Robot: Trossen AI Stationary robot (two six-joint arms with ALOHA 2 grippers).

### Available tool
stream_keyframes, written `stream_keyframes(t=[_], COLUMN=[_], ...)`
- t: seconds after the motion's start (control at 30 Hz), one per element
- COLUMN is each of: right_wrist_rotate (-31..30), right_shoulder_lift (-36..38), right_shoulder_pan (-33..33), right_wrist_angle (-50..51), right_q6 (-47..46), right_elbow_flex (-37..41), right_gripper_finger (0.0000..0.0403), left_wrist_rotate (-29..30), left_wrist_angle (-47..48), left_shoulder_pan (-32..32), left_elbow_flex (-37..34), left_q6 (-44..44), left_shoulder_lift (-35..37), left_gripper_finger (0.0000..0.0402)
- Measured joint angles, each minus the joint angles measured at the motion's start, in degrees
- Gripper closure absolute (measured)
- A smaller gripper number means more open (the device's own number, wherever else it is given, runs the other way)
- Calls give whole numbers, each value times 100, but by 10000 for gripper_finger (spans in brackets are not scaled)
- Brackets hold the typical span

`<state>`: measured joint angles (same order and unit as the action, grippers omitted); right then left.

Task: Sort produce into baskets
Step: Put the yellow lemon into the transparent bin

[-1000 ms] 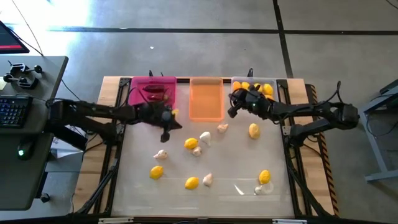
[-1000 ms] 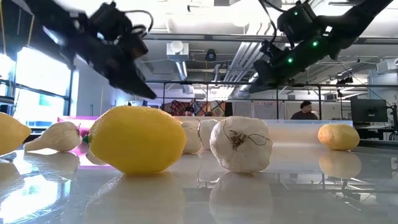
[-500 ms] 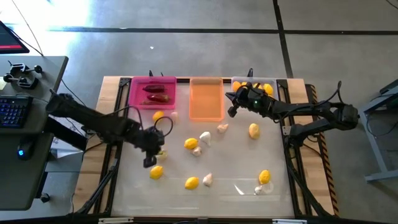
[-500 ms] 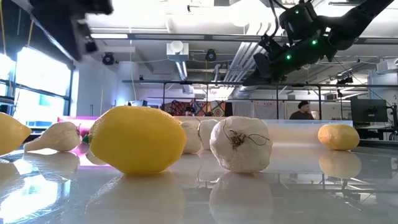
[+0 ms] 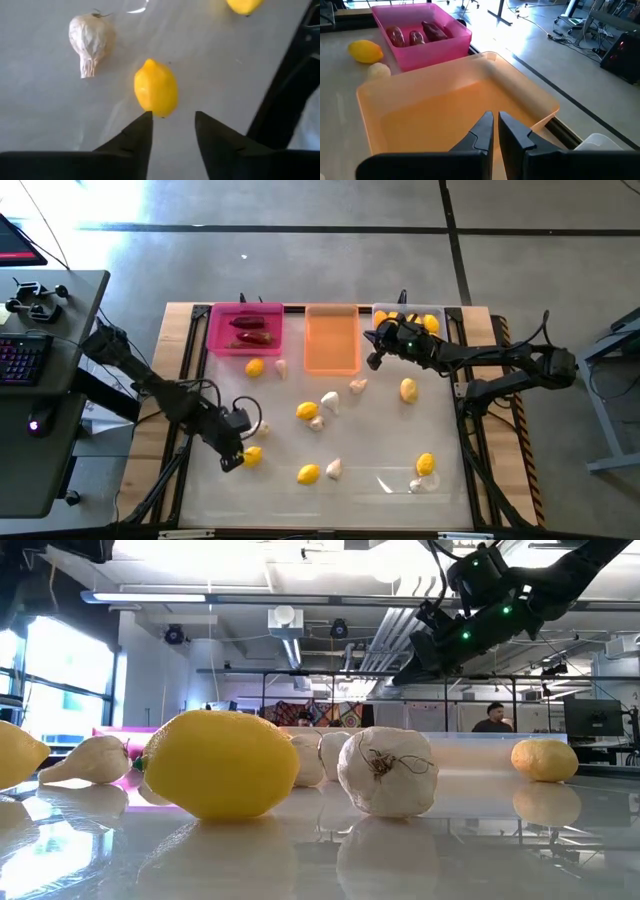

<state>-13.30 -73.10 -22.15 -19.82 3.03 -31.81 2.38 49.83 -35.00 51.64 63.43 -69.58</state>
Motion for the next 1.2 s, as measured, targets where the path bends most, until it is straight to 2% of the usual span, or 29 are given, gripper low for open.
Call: stream_keyframes(t=[0.2,0.37,0.43,0.9,1.2], right_wrist_rotate=[0,0,0,-2,-2], right_shoulder_lift=[0,0,0,-2,-2], right_shoulder_pan=[0,0,0,0,0], right_wrist_angle=[32,47,51,77,76], right_q6=[0,0,0,101,94], right_elbow_flex=[-1,-2,-2,-2,-3], right_gripper_finger=[387,387,387,387,387], left_wrist_rotate=[61,-426,-443,-363,-256], left_wrist_angle=[-16,-323,-534,-1536,-2163], left_shoulder_pan=[-11,53,54,85,85], left_elbow_flex=[0,-2,-2,-824,-1245], left_q6=[99,25,-77,298,85], left_shoulder_lift=[-557,-1083,-1189,-1025,-1023], left_gripper_finger=[201,163,155,149,149])
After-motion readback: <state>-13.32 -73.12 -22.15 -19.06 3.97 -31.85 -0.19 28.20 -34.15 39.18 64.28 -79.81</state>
